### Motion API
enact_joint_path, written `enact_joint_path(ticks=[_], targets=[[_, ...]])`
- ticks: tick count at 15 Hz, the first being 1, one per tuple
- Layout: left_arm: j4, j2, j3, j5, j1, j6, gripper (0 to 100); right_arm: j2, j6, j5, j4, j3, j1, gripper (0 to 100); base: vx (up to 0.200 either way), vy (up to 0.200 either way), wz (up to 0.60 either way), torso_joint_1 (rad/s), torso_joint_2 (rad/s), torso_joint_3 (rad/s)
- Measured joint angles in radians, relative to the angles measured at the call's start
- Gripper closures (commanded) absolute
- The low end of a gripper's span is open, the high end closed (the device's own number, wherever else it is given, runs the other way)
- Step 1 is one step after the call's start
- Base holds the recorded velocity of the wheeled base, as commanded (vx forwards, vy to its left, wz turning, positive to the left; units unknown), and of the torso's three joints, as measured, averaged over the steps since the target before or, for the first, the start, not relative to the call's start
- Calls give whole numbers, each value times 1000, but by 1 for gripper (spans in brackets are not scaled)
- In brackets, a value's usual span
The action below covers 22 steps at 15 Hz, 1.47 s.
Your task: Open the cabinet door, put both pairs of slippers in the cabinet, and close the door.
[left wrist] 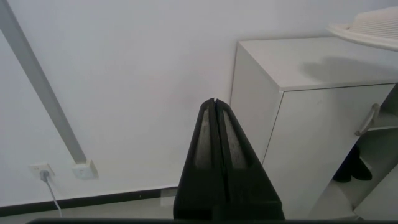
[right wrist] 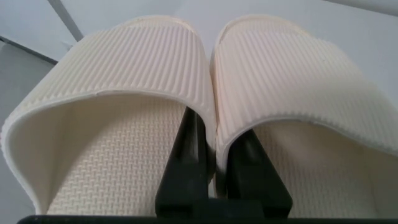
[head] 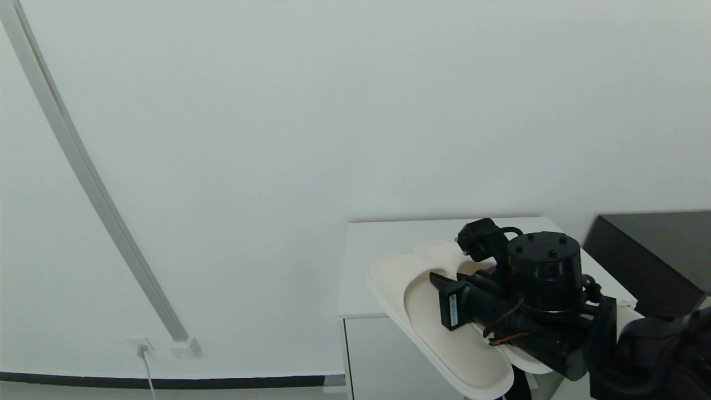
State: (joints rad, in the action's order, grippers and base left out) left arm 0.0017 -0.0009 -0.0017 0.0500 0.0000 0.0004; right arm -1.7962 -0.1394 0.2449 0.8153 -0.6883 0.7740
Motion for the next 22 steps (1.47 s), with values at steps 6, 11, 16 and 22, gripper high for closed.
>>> enact_joint_path(ticks=[6, 11, 16, 22], targets=[[0, 0, 0, 0, 0, -2, 100, 32, -40, -2, 1, 18, 8, 100, -200, 0, 0, 6, 2, 1], [0, 0, 0, -1, 0, -10, 100, 35, -38, 0, 1, 24, 15, 100, -40, 0, 0, -1, 0, 0], [0, 0, 0, -1, 0, -12, 100, 35, -23, 8, 0, 38, 23, 100, 0, 0, 0, 0, 0, 0], [0, 0, 0, -1, 0, -13, 100, 33, -10, 7, 2, 52, 29, 100, 0, 0, 0, 0, 0, 0]])
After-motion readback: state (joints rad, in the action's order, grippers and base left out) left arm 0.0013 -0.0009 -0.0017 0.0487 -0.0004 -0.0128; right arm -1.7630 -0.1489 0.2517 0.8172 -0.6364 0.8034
